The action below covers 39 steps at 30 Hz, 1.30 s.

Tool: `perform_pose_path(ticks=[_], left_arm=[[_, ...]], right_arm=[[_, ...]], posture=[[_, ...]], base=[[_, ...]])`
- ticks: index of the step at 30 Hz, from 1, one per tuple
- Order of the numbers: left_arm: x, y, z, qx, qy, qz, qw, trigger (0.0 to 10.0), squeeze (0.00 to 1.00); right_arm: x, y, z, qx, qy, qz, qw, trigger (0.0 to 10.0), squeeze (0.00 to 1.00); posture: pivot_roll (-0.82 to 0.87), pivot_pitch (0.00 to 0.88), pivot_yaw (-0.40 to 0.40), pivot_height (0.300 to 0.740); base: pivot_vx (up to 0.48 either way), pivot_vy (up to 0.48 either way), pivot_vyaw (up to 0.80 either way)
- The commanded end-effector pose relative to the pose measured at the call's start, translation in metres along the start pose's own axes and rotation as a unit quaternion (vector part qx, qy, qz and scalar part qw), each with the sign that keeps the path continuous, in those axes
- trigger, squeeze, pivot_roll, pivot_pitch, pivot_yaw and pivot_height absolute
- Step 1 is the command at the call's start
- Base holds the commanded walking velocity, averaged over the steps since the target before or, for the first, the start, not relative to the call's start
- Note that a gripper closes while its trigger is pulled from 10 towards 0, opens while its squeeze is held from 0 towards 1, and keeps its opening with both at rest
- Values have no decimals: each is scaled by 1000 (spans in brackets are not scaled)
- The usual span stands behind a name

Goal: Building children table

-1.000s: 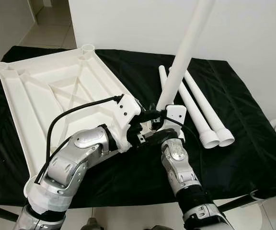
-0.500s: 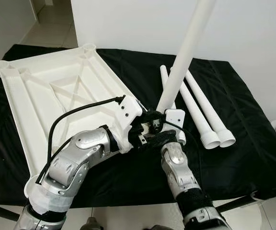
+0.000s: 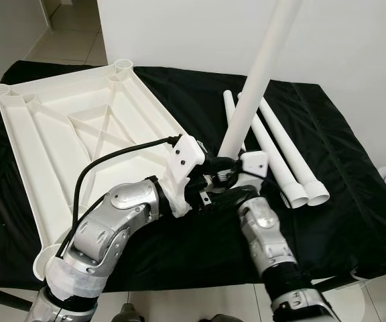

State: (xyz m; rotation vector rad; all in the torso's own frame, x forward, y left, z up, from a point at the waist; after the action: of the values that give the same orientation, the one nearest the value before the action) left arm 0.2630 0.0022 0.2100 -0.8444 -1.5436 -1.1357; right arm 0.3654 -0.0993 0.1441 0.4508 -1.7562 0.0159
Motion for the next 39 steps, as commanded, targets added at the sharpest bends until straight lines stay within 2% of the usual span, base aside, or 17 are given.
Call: perform_pose_path(ticks=[1,9,10,12,18,19,21,22,24,29,36,38,39], left_arm=[[-2,-3,-1,-5,4,1,1000,10000,0],[-4,-10,-5,-16,2,9,1000,10000,0],[-4,-10,-5,-16,2,9,1000,10000,0],[-5,-11,-6,-16,6,7,1000,10000,0],[-5,-10,-7,-16,7,5,1000,10000,0],[-5,-9,-7,-15,6,4,1000,10000,0],[-5,-9,-7,-15,6,4,1000,10000,0],[-4,-8,-8,-14,4,2,1000,10000,0],[-3,-7,-8,-12,2,1,1000,10000,0],[-2,-5,-7,-8,3,0,1000,10000,0],[-2,-5,-6,-2,2,0,1000,10000,0],[-2,-4,-6,-2,1,0,1000,10000,0],[-2,-4,-6,-2,1,1,1000,10000,0]], right_arm=[[5,-3,-1,1,-6,-4,1000,10000,0],[12,-13,-1,70,23,8,997,10000,0],[12,-13,-1,70,23,8,997,10000,0],[11,-13,-1,109,48,4,993,10000,0],[10,-12,0,139,65,-2,988,10000,0],[6,-14,0,150,78,-15,986,4392,0],[6,-14,0,150,78,-15,986,4392,0],[4,-18,-3,148,85,-27,985,0,0],[4,-25,-9,136,88,-61,985,0,0],[4,-24,-10,139,88,-69,984,0,0],[-10,-24,-4,137,115,-77,981,0,0],[-12,-26,-3,130,117,-72,982,10000,0],[-12,-27,-3,125,116,-78,982,10000,427]], posture=[[89,0,-82,740],[81,10,-80,740],[81,10,-80,740],[77,15,-77,740],[75,15,-74,740],[74,15,-72,740],[74,15,-72,740],[77,14,-75,740],[89,14,-81,740],[91,13,-83,740],[92,17,-88,740],[90,17,-87,740],[88,16,-85,740]], base=[[0,0,0],[0,0,0],[0,0,0],[0,0,0],[0,0,0],[0,0,0],[0,0,0],[0,0,0],[0,0,0],[0,0,0],[0,0,0],[0,0,0],[0,0,0]])
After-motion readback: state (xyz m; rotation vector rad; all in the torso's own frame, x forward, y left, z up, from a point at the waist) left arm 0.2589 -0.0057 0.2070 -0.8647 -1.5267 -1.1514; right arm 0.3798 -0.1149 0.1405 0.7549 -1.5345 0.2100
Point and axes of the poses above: a point about 5 cm out from each wrist's last joint towards the gripper, its own z axis pointing back from the gripper into the wrist, its own x axis along the axis of the wrist's last joint, y = z × x, the point moved 5 cm from there along -z, pointing out of the wrist towards the gripper, and after that the axes turned 11 degrees about -z, right-handed, at the moved point
